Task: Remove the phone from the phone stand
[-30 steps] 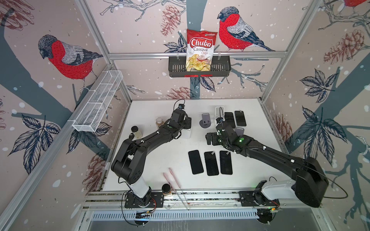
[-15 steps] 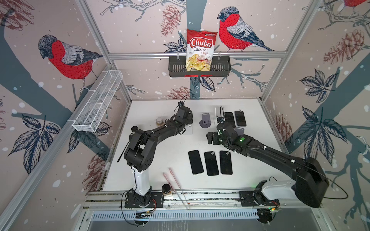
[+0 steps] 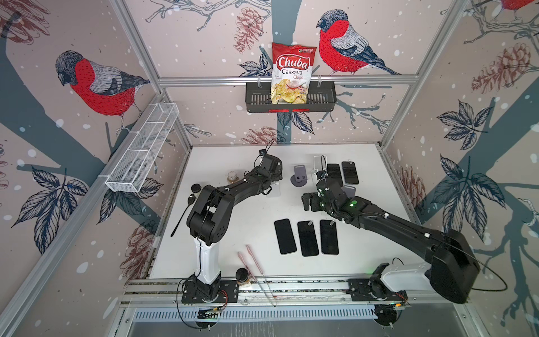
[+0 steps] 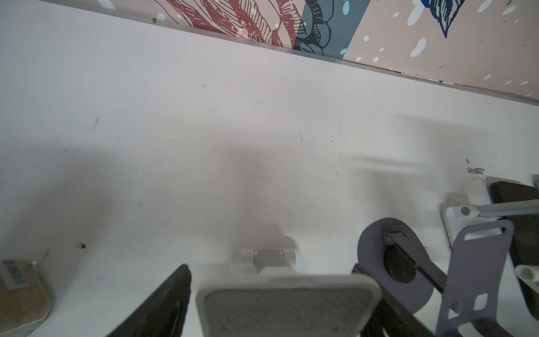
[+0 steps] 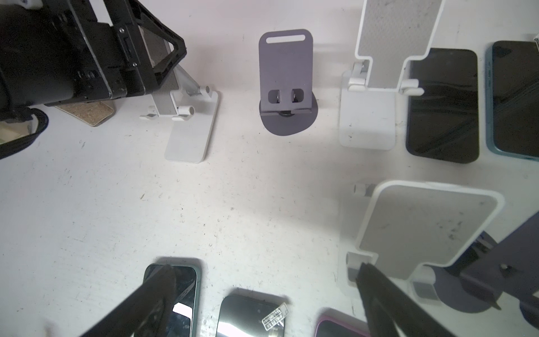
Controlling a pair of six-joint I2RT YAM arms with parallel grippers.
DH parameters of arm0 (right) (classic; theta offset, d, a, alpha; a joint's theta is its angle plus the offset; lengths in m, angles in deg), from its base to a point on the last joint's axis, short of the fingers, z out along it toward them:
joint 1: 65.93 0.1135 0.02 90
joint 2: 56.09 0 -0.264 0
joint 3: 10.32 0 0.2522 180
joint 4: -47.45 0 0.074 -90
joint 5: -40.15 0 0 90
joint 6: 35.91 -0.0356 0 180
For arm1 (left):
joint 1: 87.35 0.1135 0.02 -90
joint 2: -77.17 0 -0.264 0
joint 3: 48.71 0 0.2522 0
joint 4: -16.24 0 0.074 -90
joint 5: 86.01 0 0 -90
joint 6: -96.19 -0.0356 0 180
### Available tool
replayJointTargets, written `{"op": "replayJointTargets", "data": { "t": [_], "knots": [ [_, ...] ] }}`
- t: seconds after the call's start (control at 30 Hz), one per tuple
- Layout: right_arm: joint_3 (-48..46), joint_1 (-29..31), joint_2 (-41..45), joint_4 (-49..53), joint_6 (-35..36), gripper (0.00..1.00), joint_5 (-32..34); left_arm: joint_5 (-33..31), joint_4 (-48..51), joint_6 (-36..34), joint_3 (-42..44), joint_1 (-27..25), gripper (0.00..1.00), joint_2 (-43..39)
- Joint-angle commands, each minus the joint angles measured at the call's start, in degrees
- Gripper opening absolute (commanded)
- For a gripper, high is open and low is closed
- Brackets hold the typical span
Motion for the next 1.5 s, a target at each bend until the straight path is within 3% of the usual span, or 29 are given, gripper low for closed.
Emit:
{"op": "replayJointTargets", "data": {
  "t": [0.0,0.2,0.7,1.0,1.3,1.47],
  "knots": [
    [-0.07,-0.02,0.28,-1.01,0.32,0.99,1.06,-0.31,0.95,-1.23,-0.70,0.05,0.87,-0.22],
    [0.18,-0.43,0.91,-1.10,1.19,0.99,2.07,0.81,1.01,-2.49,-0.72,0.08,0.96,-1.58],
    [0.31,-2.27,3.05,-2.23,2.26,0.99,4.10,3.22,1.28,-4.66,0.57,0.10,0.97,-7.29],
    [-1.36,-4.02,7.26,-3.97,1.79,0.99,12.28,3.36,1.48,-7.54,5.25,0.06,0.97,-15.88],
    [-6.83,-10.49,12.95,-7.16,0.68,0.99,16.20,-4.54,-0.17,-10.32,16.47,0.06,0.97,-31.13],
    [-11.13,-17.07,16.20,-10.86,-0.57,0.99,16.36,-10.17,0.49,-12.64,22.04,0.39,0.97,-39.48]
  ]
}}
